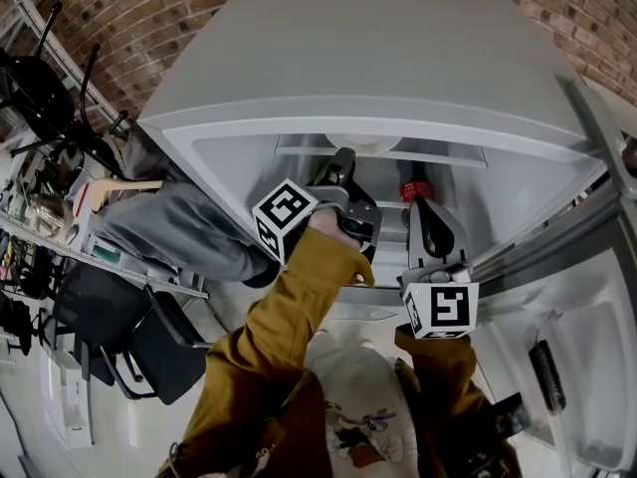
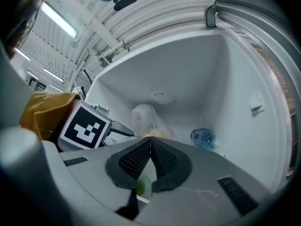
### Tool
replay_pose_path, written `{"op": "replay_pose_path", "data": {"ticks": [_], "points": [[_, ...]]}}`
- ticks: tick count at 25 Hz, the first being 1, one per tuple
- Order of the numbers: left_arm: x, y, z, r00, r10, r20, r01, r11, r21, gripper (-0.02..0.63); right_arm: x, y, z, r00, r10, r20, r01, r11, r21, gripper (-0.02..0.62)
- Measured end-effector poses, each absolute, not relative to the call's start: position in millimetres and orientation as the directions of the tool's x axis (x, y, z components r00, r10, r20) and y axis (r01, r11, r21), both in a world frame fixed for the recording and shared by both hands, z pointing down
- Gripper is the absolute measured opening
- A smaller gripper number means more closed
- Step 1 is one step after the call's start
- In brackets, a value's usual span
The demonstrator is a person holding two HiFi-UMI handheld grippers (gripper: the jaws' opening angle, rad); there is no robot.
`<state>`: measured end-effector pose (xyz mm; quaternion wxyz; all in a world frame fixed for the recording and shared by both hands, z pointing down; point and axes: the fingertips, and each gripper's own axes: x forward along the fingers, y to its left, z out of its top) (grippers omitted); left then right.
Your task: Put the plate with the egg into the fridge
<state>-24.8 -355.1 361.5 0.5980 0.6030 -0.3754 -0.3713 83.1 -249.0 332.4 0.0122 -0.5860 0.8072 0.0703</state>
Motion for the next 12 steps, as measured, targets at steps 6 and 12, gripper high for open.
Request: {"op": "replay_pose_path", "data": {"ticks": [6,12], "points": [[-24,-327,351,0.450,-0.892,-0.047,-0.079,-0.092,0.993,0.089,82,-242,328,-0.313,-0.943,-0.112,-0.948,0.303,0.100,0.006],[-7,-295,326,0.496,-0.840,-0.222,-0.039,-0.277,0.960,0.016,76,-229,319,-0.337,-0.925,-0.175,-0.941,0.327,0.084,0.006]]}}
